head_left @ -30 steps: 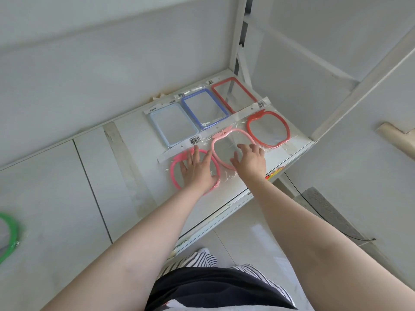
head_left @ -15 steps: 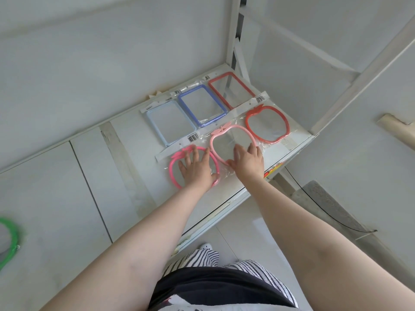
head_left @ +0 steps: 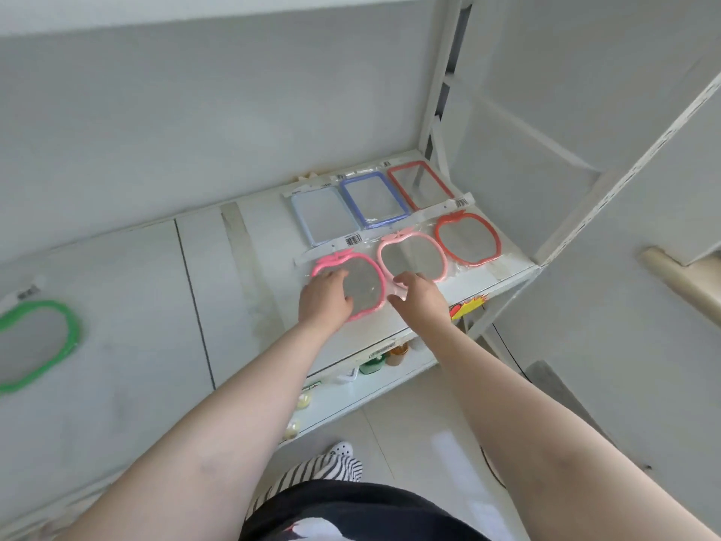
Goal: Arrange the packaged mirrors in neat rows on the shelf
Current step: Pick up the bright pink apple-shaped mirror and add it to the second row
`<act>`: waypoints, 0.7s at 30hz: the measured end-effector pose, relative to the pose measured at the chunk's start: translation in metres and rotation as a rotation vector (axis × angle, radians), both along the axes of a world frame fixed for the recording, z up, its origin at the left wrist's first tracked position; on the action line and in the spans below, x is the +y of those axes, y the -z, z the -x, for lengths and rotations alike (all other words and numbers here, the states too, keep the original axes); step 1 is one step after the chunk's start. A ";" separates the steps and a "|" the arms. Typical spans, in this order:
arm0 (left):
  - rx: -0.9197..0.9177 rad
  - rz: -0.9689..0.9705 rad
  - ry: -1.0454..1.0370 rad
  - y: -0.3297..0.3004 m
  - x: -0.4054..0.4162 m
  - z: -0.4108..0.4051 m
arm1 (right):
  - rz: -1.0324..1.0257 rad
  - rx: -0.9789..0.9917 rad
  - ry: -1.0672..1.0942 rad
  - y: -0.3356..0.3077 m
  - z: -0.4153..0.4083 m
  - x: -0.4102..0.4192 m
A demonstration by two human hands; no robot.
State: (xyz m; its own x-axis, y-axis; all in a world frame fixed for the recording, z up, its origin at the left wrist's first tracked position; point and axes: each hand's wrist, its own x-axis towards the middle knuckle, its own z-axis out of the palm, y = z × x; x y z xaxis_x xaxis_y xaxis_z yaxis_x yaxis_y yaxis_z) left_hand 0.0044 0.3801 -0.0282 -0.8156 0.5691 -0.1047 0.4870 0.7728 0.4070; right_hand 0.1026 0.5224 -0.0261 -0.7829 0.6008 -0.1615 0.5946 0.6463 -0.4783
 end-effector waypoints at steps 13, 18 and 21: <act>0.005 0.141 -0.286 -0.012 -0.180 -0.120 | 0.010 -0.011 -0.422 0.003 -0.061 -0.145; 0.018 0.156 -0.363 -0.011 -0.234 -0.143 | 0.036 -0.015 -0.521 0.006 -0.066 -0.197; 0.017 0.158 -0.401 -0.008 -0.268 -0.153 | 0.035 -0.046 -0.559 0.011 -0.067 -0.232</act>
